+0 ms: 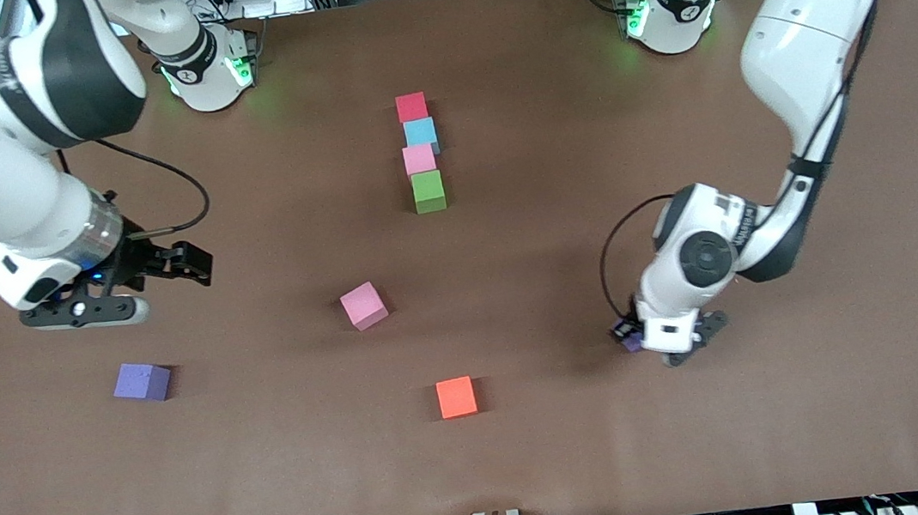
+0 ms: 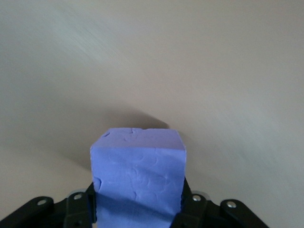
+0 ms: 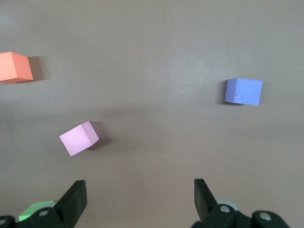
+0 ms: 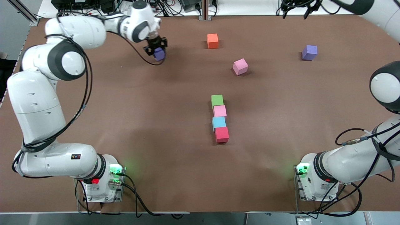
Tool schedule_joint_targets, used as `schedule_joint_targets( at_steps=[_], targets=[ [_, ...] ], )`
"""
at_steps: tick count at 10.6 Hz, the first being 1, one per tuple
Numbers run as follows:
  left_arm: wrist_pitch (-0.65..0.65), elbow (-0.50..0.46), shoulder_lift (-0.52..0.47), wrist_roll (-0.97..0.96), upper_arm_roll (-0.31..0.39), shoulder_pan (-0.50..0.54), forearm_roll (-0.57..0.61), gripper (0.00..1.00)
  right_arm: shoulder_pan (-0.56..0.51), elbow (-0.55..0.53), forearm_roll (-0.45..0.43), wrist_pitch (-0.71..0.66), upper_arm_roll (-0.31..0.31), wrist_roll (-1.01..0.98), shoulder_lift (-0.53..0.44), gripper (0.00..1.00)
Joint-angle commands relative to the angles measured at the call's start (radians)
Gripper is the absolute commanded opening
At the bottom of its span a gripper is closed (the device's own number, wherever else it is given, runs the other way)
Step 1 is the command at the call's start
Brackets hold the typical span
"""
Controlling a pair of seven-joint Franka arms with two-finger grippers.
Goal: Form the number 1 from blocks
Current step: 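Carry the purple cube to the line with the left gripper while the right gripper withdraws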
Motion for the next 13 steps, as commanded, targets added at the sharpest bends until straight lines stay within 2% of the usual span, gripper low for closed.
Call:
schedule_joint_targets(
  at_steps=[1,3,7,9,13],
  targets=[
    [-0.034,0.007,-0.038,-0.052,0.01,-0.148,0.009,0.0,-0.113,0.103,-0.005,-0.106,0.058,-0.022,-0.004,1.0],
    [-0.034,0.022,-0.041,-0.057,0.004,-0.283,0.017,0.0,-0.144,0.146,-0.004,-0.143,0.055,-0.025,-0.001,1.0],
    [-0.033,0.041,-0.03,-0.048,0.005,-0.486,0.014,0.0,-0.198,0.146,-0.002,-0.142,0.058,-0.083,-0.001,1.0],
    [-0.033,0.032,-0.009,-0.043,0.007,-0.55,0.018,0.0,-0.213,0.146,-0.002,-0.142,0.058,-0.117,-0.004,1.0],
    [-0.025,0.03,0.017,-0.057,0.013,-0.583,0.018,0.0,-0.215,0.146,-0.002,-0.134,0.058,-0.117,-0.001,1.0]
  ],
)
